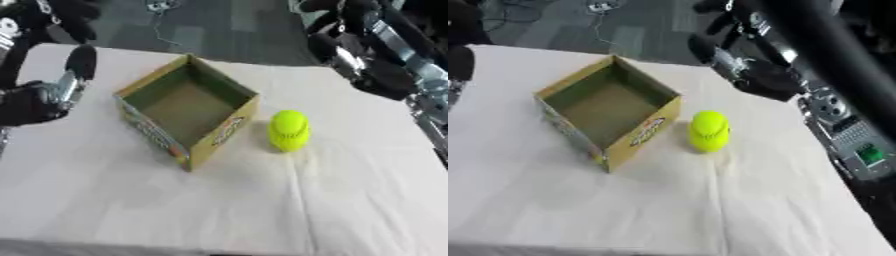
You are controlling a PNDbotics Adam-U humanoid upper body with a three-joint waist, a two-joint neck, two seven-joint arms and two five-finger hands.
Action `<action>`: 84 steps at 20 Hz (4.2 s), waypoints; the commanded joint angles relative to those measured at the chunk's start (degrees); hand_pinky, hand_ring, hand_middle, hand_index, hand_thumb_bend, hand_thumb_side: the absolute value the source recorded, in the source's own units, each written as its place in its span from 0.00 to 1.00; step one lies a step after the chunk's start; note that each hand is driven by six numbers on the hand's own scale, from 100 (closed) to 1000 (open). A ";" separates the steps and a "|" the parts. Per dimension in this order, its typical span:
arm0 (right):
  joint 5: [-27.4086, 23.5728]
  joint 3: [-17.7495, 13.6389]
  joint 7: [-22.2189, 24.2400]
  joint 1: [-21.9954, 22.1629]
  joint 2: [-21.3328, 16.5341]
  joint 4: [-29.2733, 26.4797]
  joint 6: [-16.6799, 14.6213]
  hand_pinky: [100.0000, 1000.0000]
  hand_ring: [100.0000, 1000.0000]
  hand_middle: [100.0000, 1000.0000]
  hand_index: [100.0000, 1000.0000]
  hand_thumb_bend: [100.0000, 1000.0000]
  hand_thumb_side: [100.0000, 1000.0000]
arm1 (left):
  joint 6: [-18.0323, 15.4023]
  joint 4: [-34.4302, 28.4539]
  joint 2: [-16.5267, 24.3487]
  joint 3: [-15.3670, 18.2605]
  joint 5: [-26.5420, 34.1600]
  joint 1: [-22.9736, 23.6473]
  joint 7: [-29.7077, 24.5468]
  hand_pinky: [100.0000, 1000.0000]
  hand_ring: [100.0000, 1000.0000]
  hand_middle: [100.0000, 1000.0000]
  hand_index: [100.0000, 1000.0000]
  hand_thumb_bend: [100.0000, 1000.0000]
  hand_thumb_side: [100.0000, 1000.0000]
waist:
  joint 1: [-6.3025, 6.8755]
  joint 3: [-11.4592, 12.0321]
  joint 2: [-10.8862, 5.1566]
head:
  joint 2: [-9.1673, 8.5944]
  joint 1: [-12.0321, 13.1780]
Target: Pick up objects on the table and place them in the box.
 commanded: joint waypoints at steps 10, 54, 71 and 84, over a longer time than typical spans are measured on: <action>10.60 0.42 4.58 -4.29 -0.20 10.30 -5.53 0.65 0.75 0.87 0.87 0.38 1.00 | -0.24 -0.93 -0.57 -0.49 0.85 -3.41 -0.83 0.39 0.49 0.70 0.71 0.00 0.69 | -0.01 1.84 0.60 | -1.46 -1.87; 23.44 -0.21 9.35 -4.39 4.65 30.77 -12.56 0.71 0.79 0.89 0.88 0.42 1.00 | -0.69 -0.93 -2.29 -0.86 0.48 -6.42 -1.56 0.38 0.49 0.69 0.71 0.00 0.69 | 0.01 3.72 3.98 | -7.24 -2.17; 28.05 0.39 17.39 -3.81 2.97 27.51 -17.60 0.82 0.83 0.92 0.91 0.55 1.00 | -0.69 -0.93 -2.21 -0.98 0.56 -6.44 -1.78 0.38 0.49 0.69 0.71 0.00 0.69 | -0.10 3.90 3.67 | -6.63 -2.34; 29.48 0.61 20.08 -2.66 3.14 27.91 -18.60 0.84 0.85 0.93 0.91 0.43 0.93 | -0.70 -0.93 -2.11 -0.96 0.48 -6.46 -1.81 0.38 0.49 0.69 0.71 0.00 0.69 | -0.08 3.84 3.72 | -6.27 -1.94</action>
